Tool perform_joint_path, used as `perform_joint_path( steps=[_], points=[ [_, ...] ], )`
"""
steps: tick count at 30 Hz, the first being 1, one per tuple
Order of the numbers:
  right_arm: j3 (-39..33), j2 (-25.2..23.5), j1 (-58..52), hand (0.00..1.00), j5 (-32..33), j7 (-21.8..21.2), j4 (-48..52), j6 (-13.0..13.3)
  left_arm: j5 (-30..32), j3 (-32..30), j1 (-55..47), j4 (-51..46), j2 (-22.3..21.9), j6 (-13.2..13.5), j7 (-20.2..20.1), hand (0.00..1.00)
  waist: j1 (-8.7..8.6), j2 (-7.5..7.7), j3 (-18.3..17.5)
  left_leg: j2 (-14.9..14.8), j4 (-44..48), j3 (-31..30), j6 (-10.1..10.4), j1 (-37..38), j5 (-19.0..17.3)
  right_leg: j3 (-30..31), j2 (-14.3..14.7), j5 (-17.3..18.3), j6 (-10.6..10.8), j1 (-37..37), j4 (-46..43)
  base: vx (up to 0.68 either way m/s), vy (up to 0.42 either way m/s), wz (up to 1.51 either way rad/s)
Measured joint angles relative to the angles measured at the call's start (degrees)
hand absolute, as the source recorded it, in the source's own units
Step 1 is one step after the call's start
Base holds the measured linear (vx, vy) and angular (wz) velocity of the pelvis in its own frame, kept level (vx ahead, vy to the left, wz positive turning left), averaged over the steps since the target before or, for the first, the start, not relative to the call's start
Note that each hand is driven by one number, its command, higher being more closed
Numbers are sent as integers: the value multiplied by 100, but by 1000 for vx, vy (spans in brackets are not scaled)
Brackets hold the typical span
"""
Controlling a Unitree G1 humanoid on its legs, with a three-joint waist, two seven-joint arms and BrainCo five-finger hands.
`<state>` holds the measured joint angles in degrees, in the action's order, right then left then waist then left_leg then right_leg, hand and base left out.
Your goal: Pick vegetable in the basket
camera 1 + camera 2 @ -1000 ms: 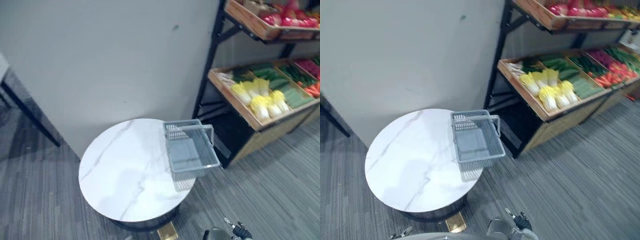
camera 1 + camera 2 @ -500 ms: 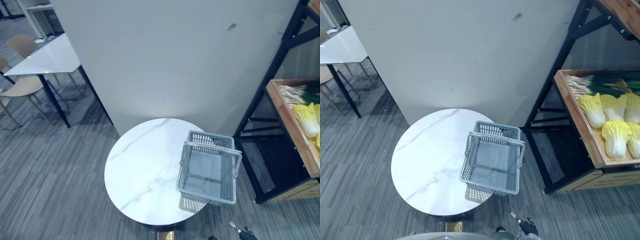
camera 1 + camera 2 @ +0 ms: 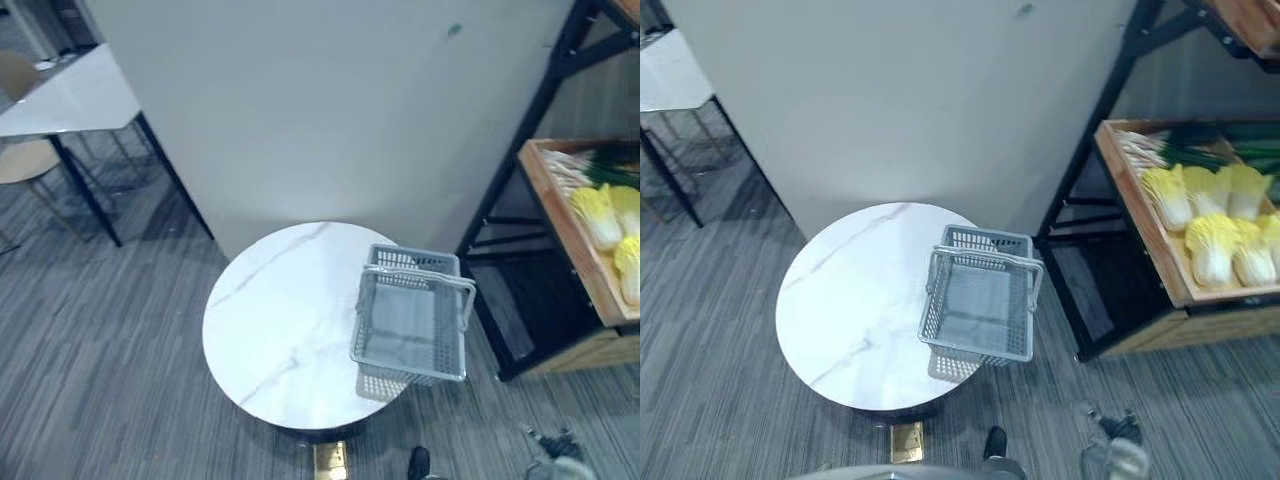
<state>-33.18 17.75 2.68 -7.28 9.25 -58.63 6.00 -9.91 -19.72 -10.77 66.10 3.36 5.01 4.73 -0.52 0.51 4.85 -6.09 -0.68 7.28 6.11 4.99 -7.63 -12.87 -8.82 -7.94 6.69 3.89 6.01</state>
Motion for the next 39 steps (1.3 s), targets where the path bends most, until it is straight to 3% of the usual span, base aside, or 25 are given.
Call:
perform_joint_path(
  steps=[5,9,11,13,15,18,21,29,39],
  points=[
    [1036,669,343,0,-1099,182,1465,-78,-5,649,-10,2,207,4,-63,0,-102,5,52,82,109,164,-35,-188,-24,273,-37,-118,32,323,-106,13,30,-22],
    [2135,1287,805,0,-1493,149,2318,-39,-11,916,42,-28,283,49,-100,0,-95,5,185,110,207,102,-56,-289,-44,263,-34,-173,-16,399,-136,34,6,3],
    [3270,1894,1188,0,-1980,-3,2810,112,-13,1046,62,-107,349,83,-115,0,-89,11,374,117,298,-11,-96,-373,-75,223,-53,-173,-16,405,-166,-12,-3,10],
    [4120,2187,1596,0,-2282,-248,3005,357,-13,1118,120,-108,416,74,-127,0,-62,102,581,123,340,-29,-97,-394,-79,219,-59,-173,-16,418,-188,-28,-11,7],
    [4808,2308,1945,0,-2434,-462,3124,516,-13,1160,196,-108,449,75,-145,0,6,148,693,130,412,-38,-104,-443,-91,221,-73,-174,-17,480,-225,-7,-6,3],
    [5932,2494,2643,0,-2656,-783,3145,706,-16,1269,372,-113,458,80,-216,0,123,101,879,181,516,-191,-108,-607,-89,136,-137,-180,-18,553,-262,-31,-10,17],
    [6266,2557,3081,0,-2656,-883,3362,730,-79,1261,468,-129,467,112,-222,0,229,119,1041,181,598,-242,-109,-713,-89,111,-139,-208,-51,611,-273,-31,-20,7],
    [6728,2685,3577,0,-2641,-960,3528,743,-130,1184,499,-167,488,118,-124,0,231,209,1320,169,690,-352,-109,-864,-90,27,-142,-212,-53,653,-272,-10,-10,5],
    [6634,2654,3881,0,-2639,-742,3515,588,-128,1086,593,-166,488,107,-59,0,232,252,1435,152,719,-371,-110,-953,-89,13,-119,-250,-80,709,-239,-2,-9,1]
  ],
)
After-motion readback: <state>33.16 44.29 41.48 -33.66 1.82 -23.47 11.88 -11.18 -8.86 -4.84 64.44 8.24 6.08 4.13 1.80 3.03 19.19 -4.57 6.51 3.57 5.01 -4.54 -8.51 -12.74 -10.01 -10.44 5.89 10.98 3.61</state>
